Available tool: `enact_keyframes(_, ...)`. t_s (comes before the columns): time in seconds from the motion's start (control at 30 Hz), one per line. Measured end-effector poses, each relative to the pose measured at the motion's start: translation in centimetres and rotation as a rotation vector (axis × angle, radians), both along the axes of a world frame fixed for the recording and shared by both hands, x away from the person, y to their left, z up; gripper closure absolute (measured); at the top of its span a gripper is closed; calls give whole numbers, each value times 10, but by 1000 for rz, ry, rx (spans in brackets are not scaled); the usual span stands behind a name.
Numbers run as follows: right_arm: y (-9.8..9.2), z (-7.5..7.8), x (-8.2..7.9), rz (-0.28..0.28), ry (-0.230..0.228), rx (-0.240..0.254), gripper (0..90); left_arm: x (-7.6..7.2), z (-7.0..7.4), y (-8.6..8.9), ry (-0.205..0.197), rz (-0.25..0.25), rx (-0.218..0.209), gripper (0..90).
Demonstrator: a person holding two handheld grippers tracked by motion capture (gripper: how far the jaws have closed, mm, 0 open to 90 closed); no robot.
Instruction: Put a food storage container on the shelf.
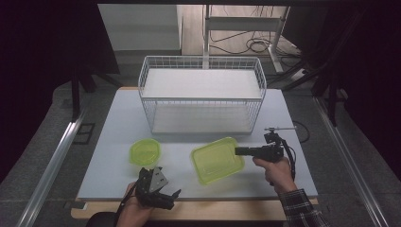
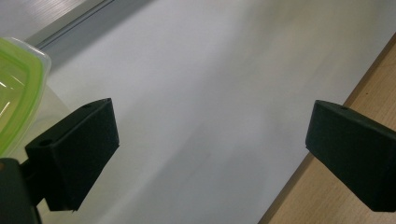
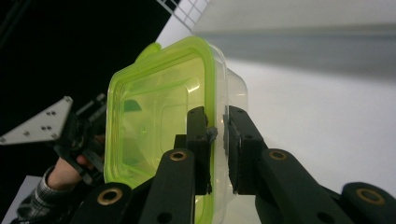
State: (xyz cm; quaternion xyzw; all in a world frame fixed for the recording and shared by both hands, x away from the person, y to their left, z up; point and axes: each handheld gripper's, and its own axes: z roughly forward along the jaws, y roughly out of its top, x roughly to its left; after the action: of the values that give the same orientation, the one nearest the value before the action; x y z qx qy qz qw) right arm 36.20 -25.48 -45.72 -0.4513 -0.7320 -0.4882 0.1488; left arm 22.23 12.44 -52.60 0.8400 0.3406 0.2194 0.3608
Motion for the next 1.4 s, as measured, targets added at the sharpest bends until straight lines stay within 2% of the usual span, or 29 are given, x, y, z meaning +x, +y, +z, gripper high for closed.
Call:
enact_keyframes(0.17, -1, 9, 3, -8, -23, 15, 800, 0, 0, 0, -1, 0, -1, 23)
enact_keyframes(0.2, -1, 16, 5, -14, -28, 23, 800, 0, 0, 0, -1, 0, -1, 23)
enact_keyframes(0.53, 1, 43, 18, -35, -64, 62, 800, 1, 0, 2, -4, 2, -6, 26)
enact_keyframes(0.8, 10, 64, 27, -45, -97, 82, 800, 1, 0, 2, -2, 1, -5, 26)
enact_keyframes(1.1, 19, 86, 41, -70, -114, 113, 800, 1, 0, 2, -3, 1, -3, 26)
enact_keyframes(1.4, 35, 108, 55, -100, -155, 108, 800, 1, 0, 2, -6, 0, 6, 24)
